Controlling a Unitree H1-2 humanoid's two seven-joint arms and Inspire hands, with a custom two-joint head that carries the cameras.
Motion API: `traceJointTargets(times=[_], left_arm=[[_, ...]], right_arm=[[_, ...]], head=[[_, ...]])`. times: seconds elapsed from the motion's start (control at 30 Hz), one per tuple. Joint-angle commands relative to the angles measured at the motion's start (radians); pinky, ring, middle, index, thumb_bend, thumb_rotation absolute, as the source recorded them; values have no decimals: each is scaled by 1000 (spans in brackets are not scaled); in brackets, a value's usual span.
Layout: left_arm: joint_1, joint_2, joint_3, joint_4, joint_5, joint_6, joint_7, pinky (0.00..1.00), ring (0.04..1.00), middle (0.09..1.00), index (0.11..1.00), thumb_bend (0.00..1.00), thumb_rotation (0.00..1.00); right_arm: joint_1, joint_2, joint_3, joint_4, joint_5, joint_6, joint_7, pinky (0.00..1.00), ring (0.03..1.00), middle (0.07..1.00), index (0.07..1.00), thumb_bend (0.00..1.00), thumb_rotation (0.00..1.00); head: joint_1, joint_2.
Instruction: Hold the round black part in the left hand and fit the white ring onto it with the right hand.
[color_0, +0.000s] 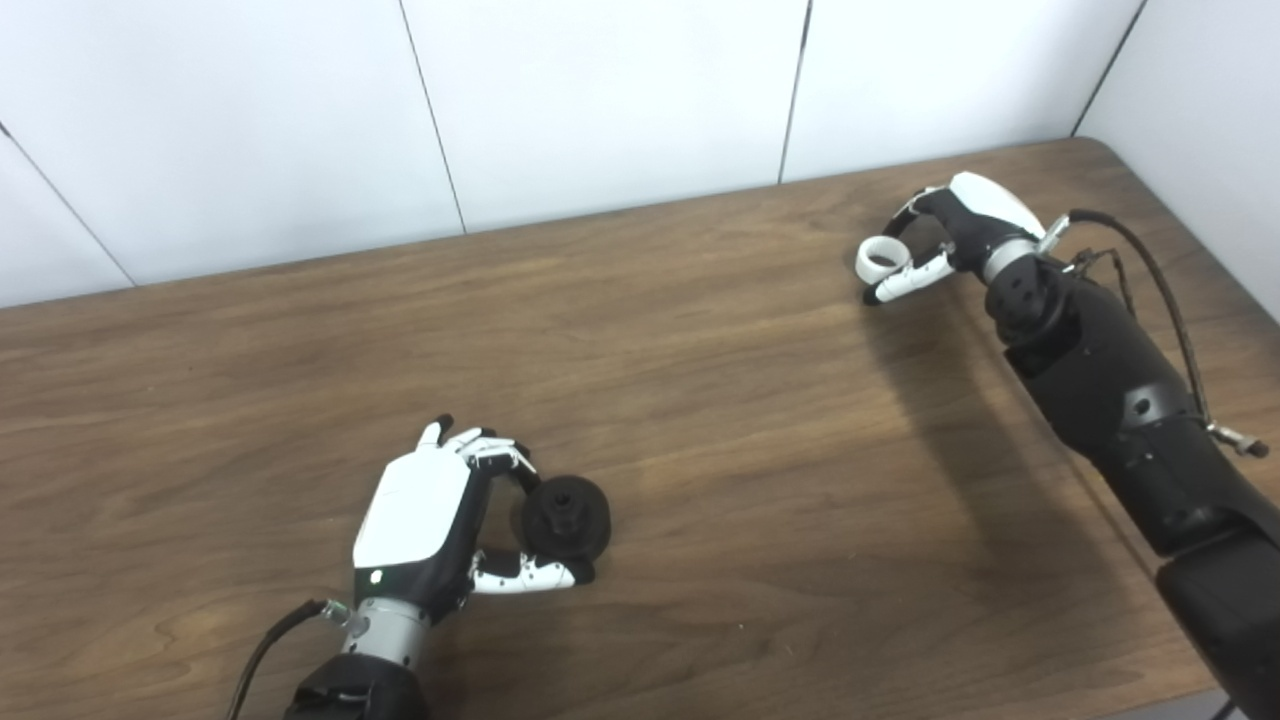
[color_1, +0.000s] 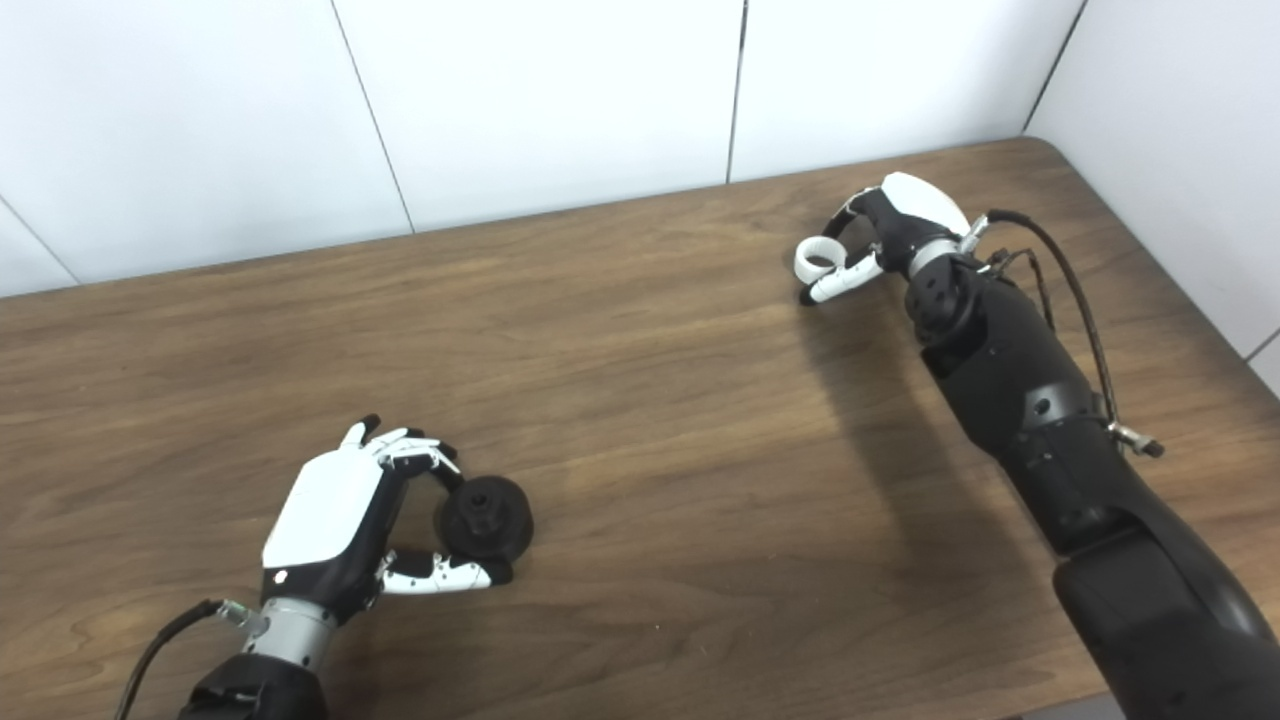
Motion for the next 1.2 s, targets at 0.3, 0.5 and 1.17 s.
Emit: traceJointTargets(times=[0.3, 0.5, 1.17], left_arm=[[11, 11, 0, 6, 25, 20, -21, 1000, 865, 746, 482, 524, 53], [12, 6, 0, 7, 31, 20, -20, 1000, 862, 746, 482, 524, 53], [18, -18, -19, -11, 66, 45, -47, 1000, 868, 758, 482, 525, 53]], right_arm=[[-36, -22, -6, -13, -4, -33, -28, 998, 952, 863, 491, 523, 140], [-28, -20, -13, -15, 3, -50, -49, 983, 942, 845, 487, 518, 133], [7, -33, 67, -324, -46, -49, 79, 999, 935, 842, 486, 522, 135]], head=[[1, 3], [1, 5], [84, 29]])
